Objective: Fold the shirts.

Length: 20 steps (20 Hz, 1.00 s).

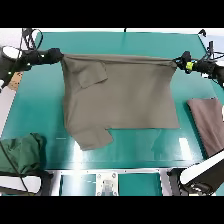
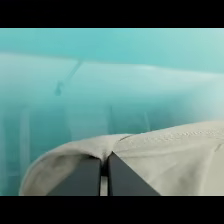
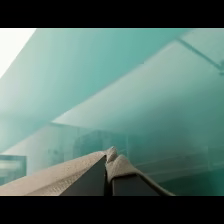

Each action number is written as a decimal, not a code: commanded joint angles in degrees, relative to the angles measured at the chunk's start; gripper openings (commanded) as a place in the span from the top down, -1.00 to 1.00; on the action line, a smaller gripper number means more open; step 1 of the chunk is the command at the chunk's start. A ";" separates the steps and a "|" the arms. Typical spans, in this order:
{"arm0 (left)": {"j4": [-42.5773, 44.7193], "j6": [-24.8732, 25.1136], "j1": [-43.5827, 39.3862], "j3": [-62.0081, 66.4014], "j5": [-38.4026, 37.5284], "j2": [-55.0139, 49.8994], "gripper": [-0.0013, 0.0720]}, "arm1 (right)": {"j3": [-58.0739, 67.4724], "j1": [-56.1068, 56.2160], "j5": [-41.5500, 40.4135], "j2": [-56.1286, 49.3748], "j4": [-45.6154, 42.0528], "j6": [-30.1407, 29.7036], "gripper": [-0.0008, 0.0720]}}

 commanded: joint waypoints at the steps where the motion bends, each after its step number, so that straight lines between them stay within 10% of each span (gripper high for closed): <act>1: 1.81 -1.86 -0.02 2.12 -3.34 -2.82 0.90 | 3.41 0.17 1.09 -2.69 -2.23 1.16 0.94; 10: 13.03 -9.94 -0.15 -2.10 -19.76 -5.84 0.90 | 3.39 -0.66 17.33 -3.02 -27.41 1.27 0.94; 20: 13.07 -13.49 -0.28 -6.78 -26.75 -6.38 0.90 | 0.35 -0.66 23.89 -3.19 -30.62 2.64 0.94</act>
